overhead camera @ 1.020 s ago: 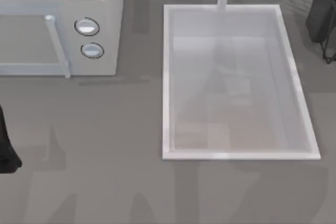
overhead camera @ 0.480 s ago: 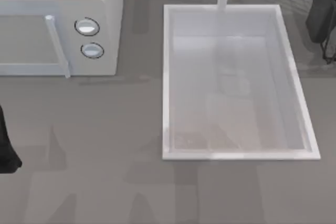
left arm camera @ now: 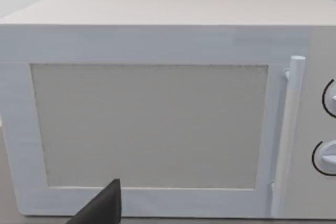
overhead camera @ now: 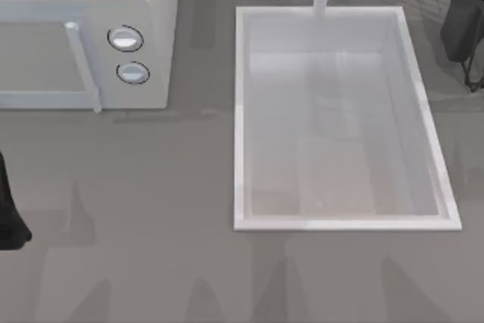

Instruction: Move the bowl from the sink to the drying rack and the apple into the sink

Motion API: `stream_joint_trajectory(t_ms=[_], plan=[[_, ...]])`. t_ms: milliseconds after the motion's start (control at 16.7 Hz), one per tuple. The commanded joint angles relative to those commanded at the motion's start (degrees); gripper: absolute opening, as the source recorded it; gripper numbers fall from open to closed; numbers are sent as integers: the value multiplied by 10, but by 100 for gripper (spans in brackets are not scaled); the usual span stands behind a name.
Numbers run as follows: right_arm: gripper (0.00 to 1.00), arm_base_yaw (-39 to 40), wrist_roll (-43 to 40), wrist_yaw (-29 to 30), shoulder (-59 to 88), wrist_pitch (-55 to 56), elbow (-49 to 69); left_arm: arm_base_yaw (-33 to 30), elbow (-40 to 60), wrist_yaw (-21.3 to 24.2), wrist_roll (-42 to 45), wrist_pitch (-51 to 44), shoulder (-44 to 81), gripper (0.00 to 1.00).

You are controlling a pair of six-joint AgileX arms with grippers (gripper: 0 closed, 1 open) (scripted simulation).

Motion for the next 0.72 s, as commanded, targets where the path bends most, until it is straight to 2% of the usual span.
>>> stream_joint_trajectory(t_ms=[360, 720], plan=[[100, 41, 0, 35, -218, -102, -122, 0, 0, 0, 0, 0, 0, 100], [100, 48, 1, 41, -253, -118, -142, 0, 0, 0, 0, 0, 0, 100]])
